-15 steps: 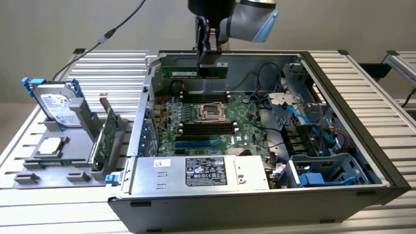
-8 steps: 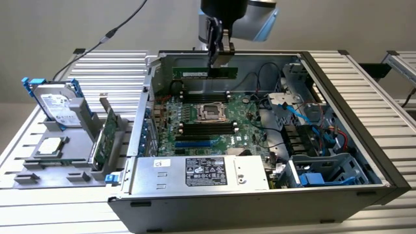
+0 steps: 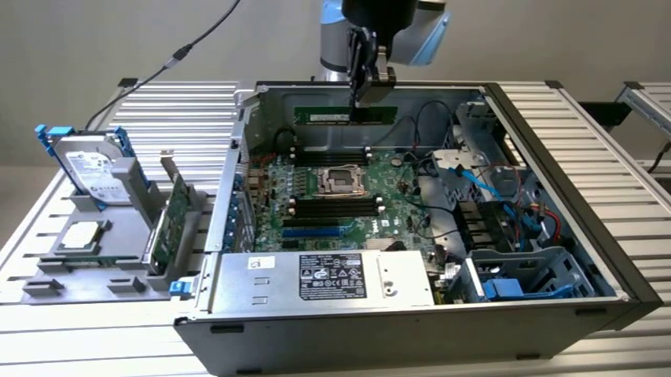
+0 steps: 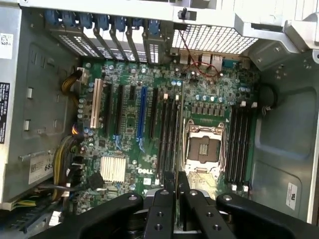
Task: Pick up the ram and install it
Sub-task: 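Pick up the ram and move it above insertion slot, then insert the ram into the slot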
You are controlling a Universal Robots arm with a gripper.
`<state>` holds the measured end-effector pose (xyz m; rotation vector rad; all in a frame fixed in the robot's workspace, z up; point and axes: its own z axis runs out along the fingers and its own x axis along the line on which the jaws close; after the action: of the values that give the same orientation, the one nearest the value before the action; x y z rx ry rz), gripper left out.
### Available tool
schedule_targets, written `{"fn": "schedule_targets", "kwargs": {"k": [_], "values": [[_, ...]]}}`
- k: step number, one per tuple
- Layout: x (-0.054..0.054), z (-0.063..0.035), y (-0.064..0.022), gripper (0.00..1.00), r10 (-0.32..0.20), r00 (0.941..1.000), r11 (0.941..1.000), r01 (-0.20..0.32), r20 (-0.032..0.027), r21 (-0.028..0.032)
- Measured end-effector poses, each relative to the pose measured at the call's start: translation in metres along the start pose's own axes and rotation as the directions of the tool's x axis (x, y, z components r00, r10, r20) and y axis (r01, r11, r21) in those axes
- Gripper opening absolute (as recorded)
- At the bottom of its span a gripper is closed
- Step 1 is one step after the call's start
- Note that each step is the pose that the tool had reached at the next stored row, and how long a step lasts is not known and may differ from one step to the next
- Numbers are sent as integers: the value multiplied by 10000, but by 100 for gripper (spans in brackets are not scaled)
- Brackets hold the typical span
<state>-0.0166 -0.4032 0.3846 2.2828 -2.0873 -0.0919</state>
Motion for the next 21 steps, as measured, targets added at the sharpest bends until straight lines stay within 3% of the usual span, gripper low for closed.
{"fn": "schedule_targets", "kwargs": {"k": [8,21], "values": [[-135,67,-24,14,105,9999,9999,-105,9,2],[-143,67,-24,14,153,9999,9999,-153,12,2]]}}
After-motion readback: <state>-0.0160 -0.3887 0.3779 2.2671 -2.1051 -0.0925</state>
